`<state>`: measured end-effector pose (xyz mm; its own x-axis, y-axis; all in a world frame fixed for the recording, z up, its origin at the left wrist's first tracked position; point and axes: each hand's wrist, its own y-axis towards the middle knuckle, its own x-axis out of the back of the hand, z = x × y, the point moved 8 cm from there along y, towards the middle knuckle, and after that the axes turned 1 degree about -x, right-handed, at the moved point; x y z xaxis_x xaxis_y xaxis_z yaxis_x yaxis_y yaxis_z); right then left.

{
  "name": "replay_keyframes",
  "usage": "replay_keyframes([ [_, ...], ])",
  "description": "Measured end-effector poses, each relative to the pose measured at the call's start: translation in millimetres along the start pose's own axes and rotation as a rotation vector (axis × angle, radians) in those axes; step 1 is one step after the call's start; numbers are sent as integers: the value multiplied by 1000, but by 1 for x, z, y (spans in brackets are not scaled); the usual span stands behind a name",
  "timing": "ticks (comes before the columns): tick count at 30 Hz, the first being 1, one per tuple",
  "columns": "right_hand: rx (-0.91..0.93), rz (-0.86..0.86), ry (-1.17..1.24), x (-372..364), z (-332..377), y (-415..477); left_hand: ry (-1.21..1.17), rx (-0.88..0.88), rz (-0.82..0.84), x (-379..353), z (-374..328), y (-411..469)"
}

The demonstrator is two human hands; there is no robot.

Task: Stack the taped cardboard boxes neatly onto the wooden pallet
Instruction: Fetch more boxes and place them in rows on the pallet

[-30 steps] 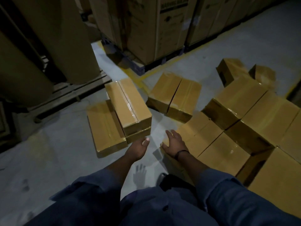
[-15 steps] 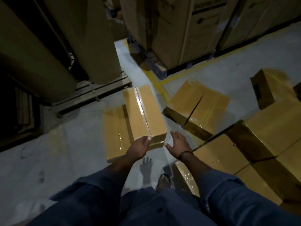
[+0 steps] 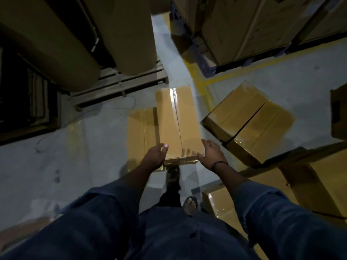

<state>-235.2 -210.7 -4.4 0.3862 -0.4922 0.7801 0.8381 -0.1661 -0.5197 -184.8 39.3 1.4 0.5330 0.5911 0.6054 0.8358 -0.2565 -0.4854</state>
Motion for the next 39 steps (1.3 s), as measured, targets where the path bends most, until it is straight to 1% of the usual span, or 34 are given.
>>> replay_keyframes([
  [7,-36,92,-58,5,6,76,-25,85,24,24,21,76],
  [12,-65,101,-77,-7,16,153,-5,152,30,27,48,148],
  [15,-61,114,-90,-24,21,200,51,124,-17,23,63,197],
  [19,-45,115,-119,-45,24,260,70,170,-24,12,75,253],
  [25,-64,109,-168,-73,18,334,112,192,32,-15,97,319],
  [29,-86,103,-157,-88,4,365,91,239,32,-29,114,345],
  [32,-56,38,-123,-94,3,375,41,188,-13,-35,114,357],
  [34,-50,-4,-106,-96,0,375,38,144,5,-44,108,361],
  [36,-64,-5,-59,-100,-8,375,72,98,28,-56,99,364],
  [39,-72,29,-7,-104,-17,382,143,96,39,-65,94,369],
])
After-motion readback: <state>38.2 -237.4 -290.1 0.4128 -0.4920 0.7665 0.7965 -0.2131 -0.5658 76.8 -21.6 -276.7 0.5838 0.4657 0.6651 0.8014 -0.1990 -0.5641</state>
